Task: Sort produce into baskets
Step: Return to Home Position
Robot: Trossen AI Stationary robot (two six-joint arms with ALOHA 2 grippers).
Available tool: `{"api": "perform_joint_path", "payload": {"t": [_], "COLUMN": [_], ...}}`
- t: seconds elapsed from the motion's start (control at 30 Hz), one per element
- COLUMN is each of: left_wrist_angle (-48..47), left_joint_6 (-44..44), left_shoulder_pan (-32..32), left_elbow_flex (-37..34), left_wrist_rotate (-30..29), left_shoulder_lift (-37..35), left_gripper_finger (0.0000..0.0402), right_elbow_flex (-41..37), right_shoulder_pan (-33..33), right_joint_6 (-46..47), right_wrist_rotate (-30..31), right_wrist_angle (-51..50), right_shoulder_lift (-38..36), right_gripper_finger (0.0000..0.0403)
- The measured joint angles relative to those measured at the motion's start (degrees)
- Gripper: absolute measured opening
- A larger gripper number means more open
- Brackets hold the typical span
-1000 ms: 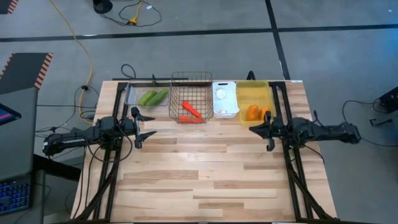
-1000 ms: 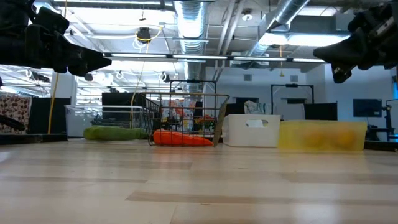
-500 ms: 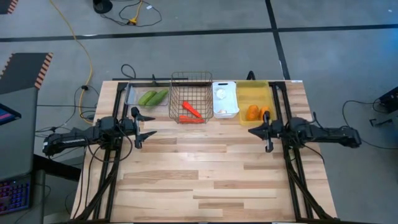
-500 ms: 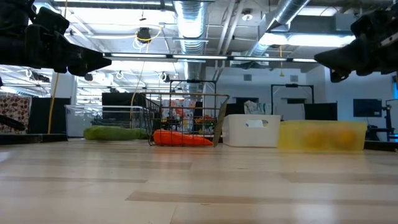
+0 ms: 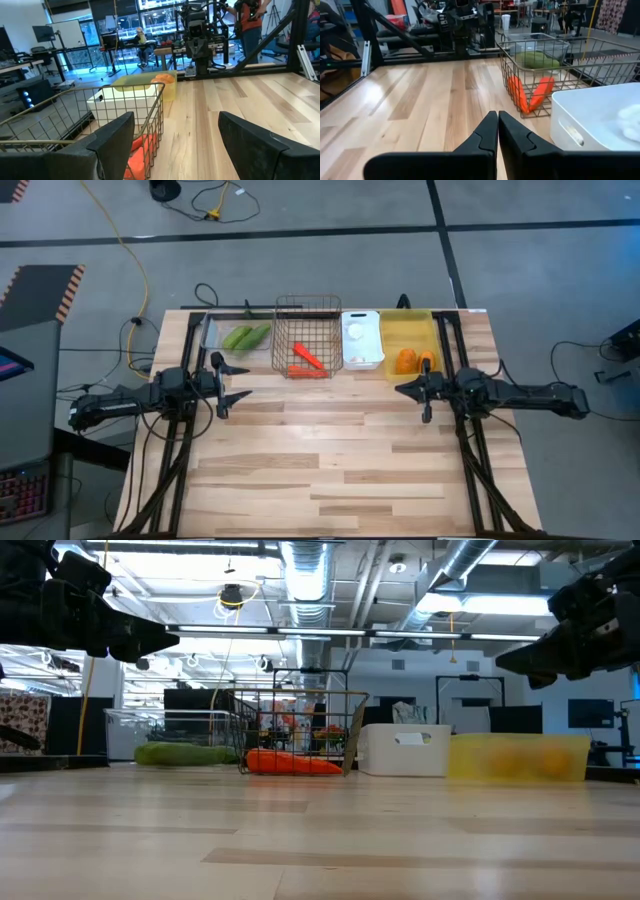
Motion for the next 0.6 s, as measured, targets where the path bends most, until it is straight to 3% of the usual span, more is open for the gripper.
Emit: {"api": "perform_joint_path", "payload": {"t": [0.6], "left_wrist_angle": [0.00], "left_joint_6": [0.00], "left_shoulder_pan": [-0.01], "left_elbow_flex": [0.00], "left_wrist_rotate": [0.01], "left_shoulder_lift": [0.00], "left_gripper_finger": [0.0277], "right_elbow_flex": [-0.04], "right_shoulder_pan": [0.02], "right_joint_6": [0.70], "right_wrist_rotate": [0.13], "right_wrist_angle": [0.58], "right_shoulder_lift": [-8.05], "right_gripper_finger": [0.0042]}}
